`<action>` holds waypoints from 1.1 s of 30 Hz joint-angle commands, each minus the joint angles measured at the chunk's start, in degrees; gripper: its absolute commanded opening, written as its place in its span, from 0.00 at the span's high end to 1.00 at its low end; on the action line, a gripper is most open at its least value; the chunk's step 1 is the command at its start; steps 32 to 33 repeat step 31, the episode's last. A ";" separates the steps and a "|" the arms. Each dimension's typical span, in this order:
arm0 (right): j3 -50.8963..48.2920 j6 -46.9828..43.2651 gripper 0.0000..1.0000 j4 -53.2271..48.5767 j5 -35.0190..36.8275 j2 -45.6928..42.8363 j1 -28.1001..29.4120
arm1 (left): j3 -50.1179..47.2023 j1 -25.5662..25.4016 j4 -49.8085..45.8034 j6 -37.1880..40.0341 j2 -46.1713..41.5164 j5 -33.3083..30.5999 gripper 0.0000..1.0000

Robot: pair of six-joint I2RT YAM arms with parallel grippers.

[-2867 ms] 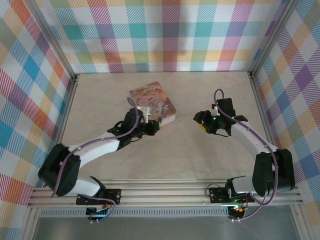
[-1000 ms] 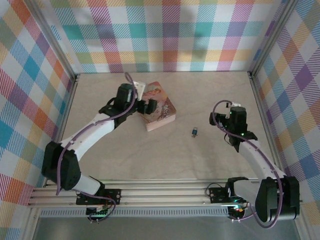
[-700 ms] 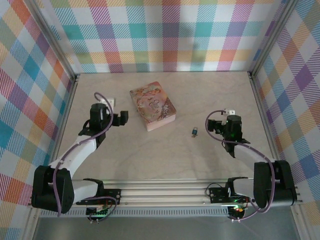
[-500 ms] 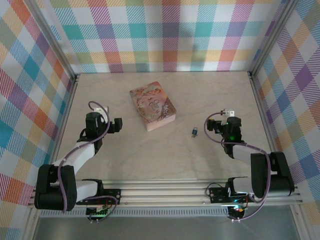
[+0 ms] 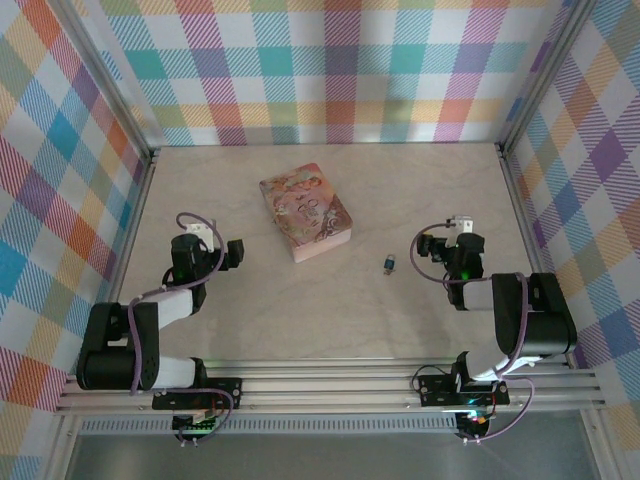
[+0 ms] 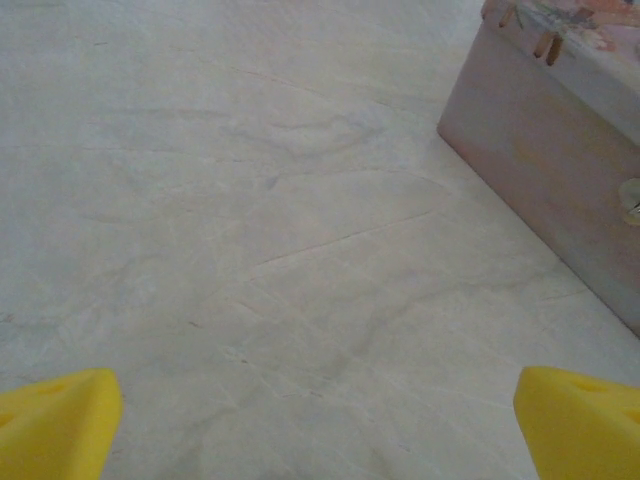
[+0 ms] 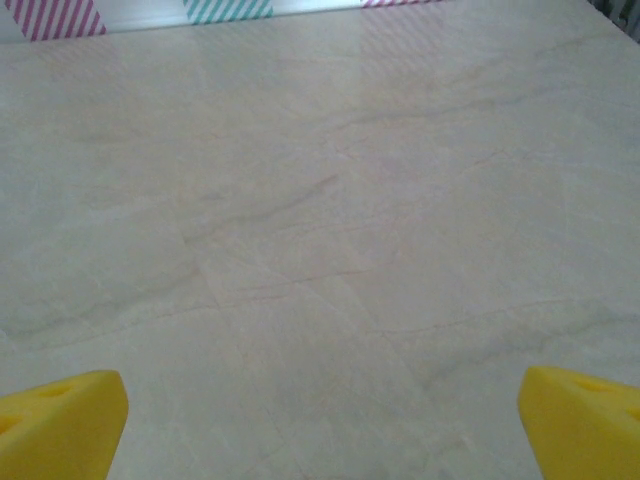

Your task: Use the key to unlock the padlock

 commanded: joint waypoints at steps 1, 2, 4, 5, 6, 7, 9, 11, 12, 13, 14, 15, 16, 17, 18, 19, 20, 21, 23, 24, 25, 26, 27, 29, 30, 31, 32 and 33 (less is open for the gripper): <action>1.42 0.80 0.00 1.24 0.11 0.23 -0.27 | 0.34 0.70 7.32 -2.70 2.18 2.33 0.00; 1.42 0.81 0.00 0.89 0.11 0.06 -0.27 | -0.49 0.70 10.95 -3.11 3.91 2.30 0.00; 1.33 0.79 0.00 1.10 0.07 0.06 -0.35 | -0.88 0.68 15.93 -3.65 8.45 1.76 0.00; 1.33 0.86 0.00 1.32 0.05 0.13 -0.33 | -0.18 0.57 16.17 -3.49 9.51 1.47 0.00; 1.41 0.66 0.00 1.10 -0.03 0.08 -0.32 | 0.62 0.04 14.37 -3.00 9.53 0.84 0.00; 1.33 0.68 0.00 1.23 -0.05 0.06 -0.23 | 1.30 -0.63 12.80 -2.47 9.92 -0.55 0.00; 1.42 0.64 0.00 1.01 -0.04 0.04 -0.22 | 1.30 -1.36 14.53 -2.39 11.56 -2.24 0.00; 1.42 0.62 0.00 1.02 -0.01 0.13 -0.24 | 1.64 -1.85 13.58 -2.23 11.39 -3.30 0.00; 1.42 0.63 0.00 1.03 -0.08 0.09 -0.21 | 1.78 -2.00 12.92 -2.17 11.31 -3.64 0.00; 1.37 0.64 0.00 1.08 -0.09 0.13 -0.24 | 1.76 -2.18 13.18 -2.02 11.34 -4.03 0.00; 1.42 0.62 0.00 1.08 -0.06 0.14 -0.19 | 1.84 -2.34 12.92 -1.99 11.28 -4.38 0.00; 1.42 0.62 0.00 1.08 -0.04 0.14 -0.24 | 1.90 -2.46 12.99 -1.99 11.30 -4.79 0.00; 1.42 0.62 0.00 1.08 -0.05 0.15 -0.22 | 1.90 -2.64 12.68 -1.88 11.28 -5.14 0.00; 1.42 0.62 0.00 1.06 -0.06 0.15 -0.22 | 1.96 -2.84 12.68 -1.81 11.28 -5.37 0.00; 1.39 0.68 0.00 1.06 -0.09 0.15 -0.26 | 1.95 -2.82 12.62 -1.75 11.28 -5.39 0.00; 1.42 0.66 0.00 1.06 -0.01 0.15 -0.23 | 1.93 -2.91 12.63 -1.80 11.24 -5.44 0.00; 1.42 0.67 0.00 1.08 -0.07 0.15 -0.20 | 1.92 -2.99 12.68 -1.78 11.26 -5.48 0.00; 1.42 0.66 0.00 1.08 -0.09 0.17 -0.24 | 1.91 -2.95 12.64 -1.74 11.28 -5.56 0.00; 1.49 0.62 0.00 1.00 -0.09 0.14 -0.22 | 1.98 -3.00 12.64 -1.69 11.28 -5.63 0.00; 1.63 0.49 0.00 0.82 -0.10 0.23 -0.15 | 2.02 -3.03 12.61 -1.68 11.28 -5.58 0.00; 1.99 0.28 0.00 0.38 -0.52 0.40 -0.10 | 1.96 -3.07 12.54 -1.73 11.31 -5.65 0.00; 2.12 0.18 0.00 0.05 -0.47 0.42 -0.08 | 1.95 -3.00 12.58 -1.77 11.30 -5.66 0.00; 2.06 0.18 0.00 0.15 -0.45 0.43 -0.01 | 1.96 -3.01 12.66 -1.75 11.30 -5.65 0.00; 1.95 0.09 0.00 0.37 -0.41 0.36 0.06 | 1.87 -3.00 12.67 -1.66 11.22 -5.66 0.00; 1.86 0.09 0.00 0.45 -0.40 0.24 0.06 | 1.90 -3.04 12.63 -1.69 11.21 -5.65 0.00; 1.77 0.09 0.00 0.68 -0.44 0.27 0.07 | 1.95 -3.04 12.63 -1.81 11.19 -5.65 0.00; 1.77 0.09 0.00 0.68 -0.44 0.27 0.07 | 1.95 -3.04 12.63 -1.81 11.19 -5.65 0.00; 1.77 0.09 0.00 0.68 -0.44 0.27 0.07 | 1.95 -3.04 12.63 -1.81 11.19 -5.65 0.00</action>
